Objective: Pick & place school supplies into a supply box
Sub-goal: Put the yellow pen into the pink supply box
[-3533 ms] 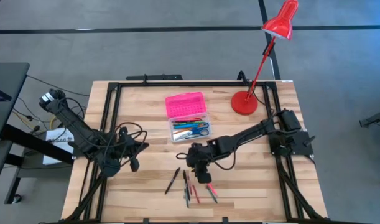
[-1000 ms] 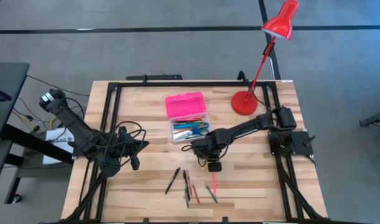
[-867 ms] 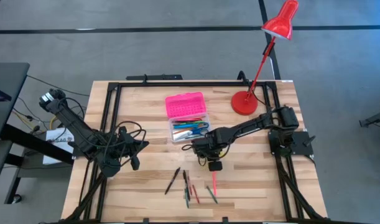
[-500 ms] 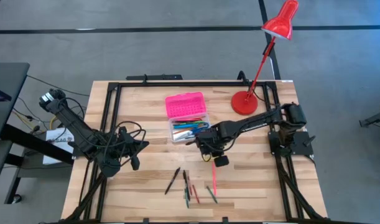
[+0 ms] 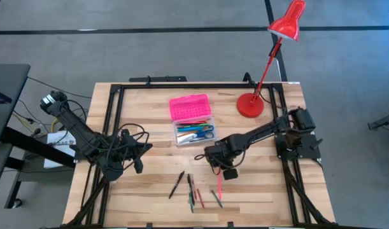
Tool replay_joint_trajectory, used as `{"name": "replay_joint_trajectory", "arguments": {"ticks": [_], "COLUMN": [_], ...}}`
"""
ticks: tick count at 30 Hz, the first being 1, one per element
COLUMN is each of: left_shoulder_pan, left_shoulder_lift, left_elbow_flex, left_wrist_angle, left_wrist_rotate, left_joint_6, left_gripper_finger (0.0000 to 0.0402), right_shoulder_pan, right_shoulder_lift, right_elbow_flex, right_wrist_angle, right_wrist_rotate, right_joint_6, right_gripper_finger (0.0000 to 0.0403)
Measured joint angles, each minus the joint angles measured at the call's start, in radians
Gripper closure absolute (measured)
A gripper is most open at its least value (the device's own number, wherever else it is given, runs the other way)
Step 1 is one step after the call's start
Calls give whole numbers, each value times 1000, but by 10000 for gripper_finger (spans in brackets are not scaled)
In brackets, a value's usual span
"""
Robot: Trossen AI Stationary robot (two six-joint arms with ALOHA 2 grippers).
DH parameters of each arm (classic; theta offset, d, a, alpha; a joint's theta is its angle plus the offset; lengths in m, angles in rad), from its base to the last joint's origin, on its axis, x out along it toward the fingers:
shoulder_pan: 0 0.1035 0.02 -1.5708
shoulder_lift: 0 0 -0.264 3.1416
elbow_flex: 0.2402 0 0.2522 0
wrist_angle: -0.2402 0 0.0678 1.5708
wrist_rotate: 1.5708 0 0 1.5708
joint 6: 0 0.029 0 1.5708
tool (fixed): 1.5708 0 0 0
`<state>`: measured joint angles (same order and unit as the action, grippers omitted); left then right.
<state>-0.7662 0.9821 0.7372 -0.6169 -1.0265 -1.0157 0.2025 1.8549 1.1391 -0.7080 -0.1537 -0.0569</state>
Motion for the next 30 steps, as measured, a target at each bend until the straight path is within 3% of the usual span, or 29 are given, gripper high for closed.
{"name": "replay_joint_trajectory", "arguments": {"ticks": [7,30], "left_shoulder_pan": [0,0], "left_shoulder_lift": [0,0], "left_elbow_flex": [0,0], "left_wrist_angle": [0,2], "left_wrist_rotate": [-33,-28], "left_joint_6": [3,-5], "left_gripper_finger": [391,391], "right_shoulder_pan": [13,-20], "right_shoulder_lift": [0,-35], "right_elbow_flex": [-5,-4], "right_wrist_angle": [34,101], "right_wrist_rotate": [128,156], "right_joint_6": [83,41], "right_gripper_finger": [329,329]}}
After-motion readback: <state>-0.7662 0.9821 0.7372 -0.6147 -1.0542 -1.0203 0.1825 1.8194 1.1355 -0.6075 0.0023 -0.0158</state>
